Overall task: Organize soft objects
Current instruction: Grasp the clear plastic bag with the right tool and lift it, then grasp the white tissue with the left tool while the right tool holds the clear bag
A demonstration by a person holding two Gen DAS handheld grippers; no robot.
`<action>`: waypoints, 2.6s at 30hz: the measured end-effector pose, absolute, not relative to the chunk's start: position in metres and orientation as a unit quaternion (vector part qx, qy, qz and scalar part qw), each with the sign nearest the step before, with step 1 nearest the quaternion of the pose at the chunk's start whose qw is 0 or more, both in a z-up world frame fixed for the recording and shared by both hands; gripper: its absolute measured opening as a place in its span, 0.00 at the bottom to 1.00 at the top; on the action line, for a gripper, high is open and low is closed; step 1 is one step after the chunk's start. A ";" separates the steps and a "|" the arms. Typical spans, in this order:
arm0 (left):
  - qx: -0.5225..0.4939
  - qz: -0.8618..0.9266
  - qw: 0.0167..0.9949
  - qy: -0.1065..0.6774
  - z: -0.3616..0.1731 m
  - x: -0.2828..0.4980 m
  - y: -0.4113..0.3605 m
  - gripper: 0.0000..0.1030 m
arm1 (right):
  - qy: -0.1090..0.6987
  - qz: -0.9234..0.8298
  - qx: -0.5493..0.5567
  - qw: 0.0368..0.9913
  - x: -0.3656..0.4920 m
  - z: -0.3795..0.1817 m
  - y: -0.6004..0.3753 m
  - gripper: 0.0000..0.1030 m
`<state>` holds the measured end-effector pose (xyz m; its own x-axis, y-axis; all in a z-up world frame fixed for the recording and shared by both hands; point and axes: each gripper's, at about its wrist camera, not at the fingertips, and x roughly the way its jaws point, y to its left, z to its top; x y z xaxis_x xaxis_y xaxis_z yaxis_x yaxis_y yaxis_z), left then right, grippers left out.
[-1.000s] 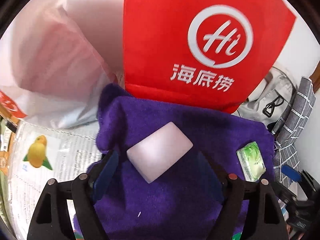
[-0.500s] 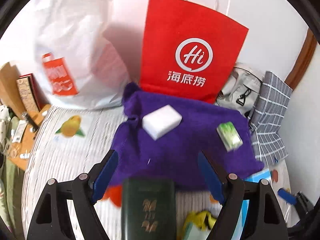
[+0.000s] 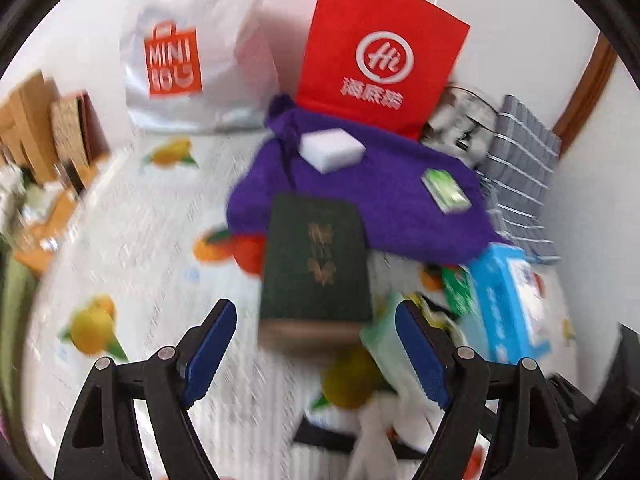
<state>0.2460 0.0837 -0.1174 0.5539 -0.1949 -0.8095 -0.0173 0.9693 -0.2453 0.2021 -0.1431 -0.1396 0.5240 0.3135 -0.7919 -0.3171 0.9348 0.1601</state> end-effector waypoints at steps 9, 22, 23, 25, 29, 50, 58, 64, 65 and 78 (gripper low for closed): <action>-0.106 -0.063 0.872 0.474 -0.123 0.208 0.090 0.78 | 0.467 0.164 -0.021 0.869 0.206 -0.156 -0.131 0.13; -0.097 -0.038 0.871 0.480 -0.128 0.182 0.098 0.78 | 0.409 0.173 0.010 0.896 0.155 -0.106 -0.156 0.04; -0.096 -0.034 0.870 0.483 -0.130 0.180 0.099 0.78 | 0.407 0.175 0.012 0.896 0.151 -0.104 -0.158 0.04; -0.095 -0.026 0.868 0.486 -0.133 0.176 0.101 0.78 | 0.404 0.178 0.016 0.897 0.138 -0.100 -0.166 0.04; -0.098 -0.018 0.865 0.492 -0.139 0.171 0.101 0.78 | 0.410 0.184 0.038 0.893 0.113 -0.101 -0.185 0.04; -0.087 -0.024 0.850 0.519 -0.172 0.165 0.074 0.78 | 0.412 0.172 0.023 0.894 0.084 -0.161 -0.206 0.89; -0.091 -0.033 0.850 0.518 -0.177 0.164 0.077 0.78 | 0.460 0.113 0.102 0.874 0.133 -0.194 -0.198 0.89; -0.101 -0.053 0.854 0.508 -0.174 0.166 0.076 0.78 | 0.444 0.078 -0.013 0.893 0.131 -0.201 -0.174 0.79; -0.100 -0.057 0.854 0.507 -0.174 0.166 0.074 0.78 | 0.436 0.076 -0.031 0.896 0.128 -0.201 -0.171 0.75; -0.015 -0.051 0.868 0.493 -0.180 0.173 0.038 0.78 | 0.436 0.069 0.012 0.897 0.117 -0.197 -0.229 0.11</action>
<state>0.1732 0.0379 -0.1798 0.5090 -0.1040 -0.8544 0.0741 0.9943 -0.0768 0.1167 -0.2290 -0.1975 0.6100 0.1351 -0.7808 -0.1139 0.9901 0.0822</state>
